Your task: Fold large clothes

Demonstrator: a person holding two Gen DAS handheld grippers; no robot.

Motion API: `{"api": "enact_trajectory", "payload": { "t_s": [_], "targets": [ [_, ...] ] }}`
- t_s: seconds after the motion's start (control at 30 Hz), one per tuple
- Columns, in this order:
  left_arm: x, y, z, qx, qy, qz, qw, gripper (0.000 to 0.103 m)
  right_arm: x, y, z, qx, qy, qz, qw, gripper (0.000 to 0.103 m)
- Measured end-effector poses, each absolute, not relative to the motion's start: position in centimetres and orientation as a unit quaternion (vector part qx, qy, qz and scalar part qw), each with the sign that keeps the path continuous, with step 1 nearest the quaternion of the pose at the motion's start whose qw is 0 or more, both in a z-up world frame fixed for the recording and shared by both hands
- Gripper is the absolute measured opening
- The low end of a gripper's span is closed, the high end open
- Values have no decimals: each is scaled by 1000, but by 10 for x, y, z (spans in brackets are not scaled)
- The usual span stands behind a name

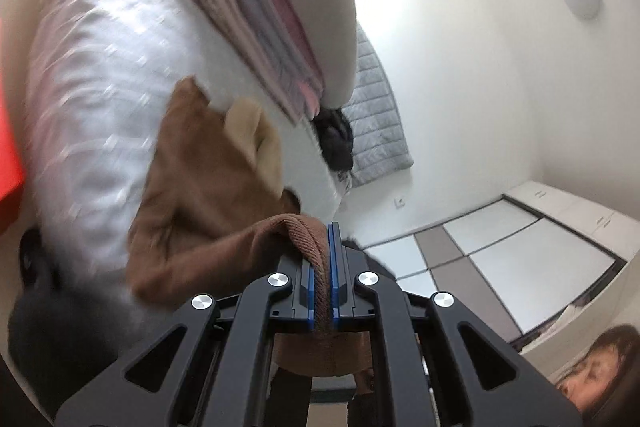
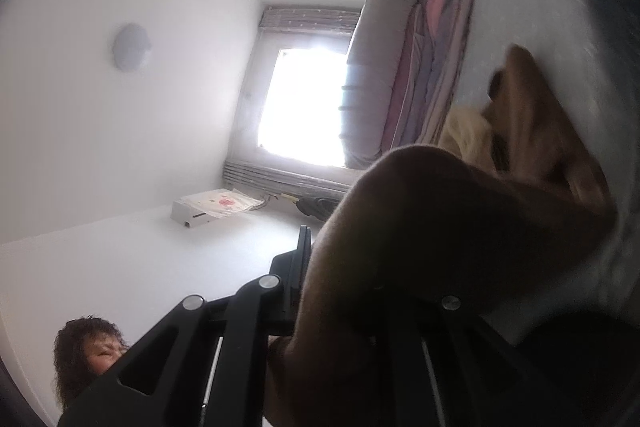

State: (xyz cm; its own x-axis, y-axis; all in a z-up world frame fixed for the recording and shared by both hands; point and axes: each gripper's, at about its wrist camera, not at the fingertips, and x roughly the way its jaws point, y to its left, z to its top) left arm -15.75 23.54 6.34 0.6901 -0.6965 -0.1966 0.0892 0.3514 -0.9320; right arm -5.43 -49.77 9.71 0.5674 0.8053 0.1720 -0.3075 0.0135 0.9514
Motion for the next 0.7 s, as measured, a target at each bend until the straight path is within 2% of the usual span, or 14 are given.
{"api": "enact_trajectory", "payload": {
  "t_s": [0.13,0.27,0.43,0.5,0.57,0.63,0.7],
  "targets": [
    [-77,245,56,-536,283,-246,756,4,27,-496,104,567,233,386,689,12],
    [10,249,26,-561,274,-210,752,4,113,-492,78,579,270,326,697,12],
    [106,236,-61,-600,321,-118,723,5,206,-471,12,563,379,212,703,12],
    [120,232,-86,-593,342,-88,723,5,227,-468,-21,588,413,158,677,20],
    [125,236,-108,-618,347,-66,703,6,233,-471,-40,639,413,145,632,25],
    [127,242,-113,-641,340,-76,684,6,237,-472,-39,650,409,151,623,33],
    [132,241,-108,-643,335,-82,684,6,234,-475,-28,650,401,169,623,59]
  ]
}}
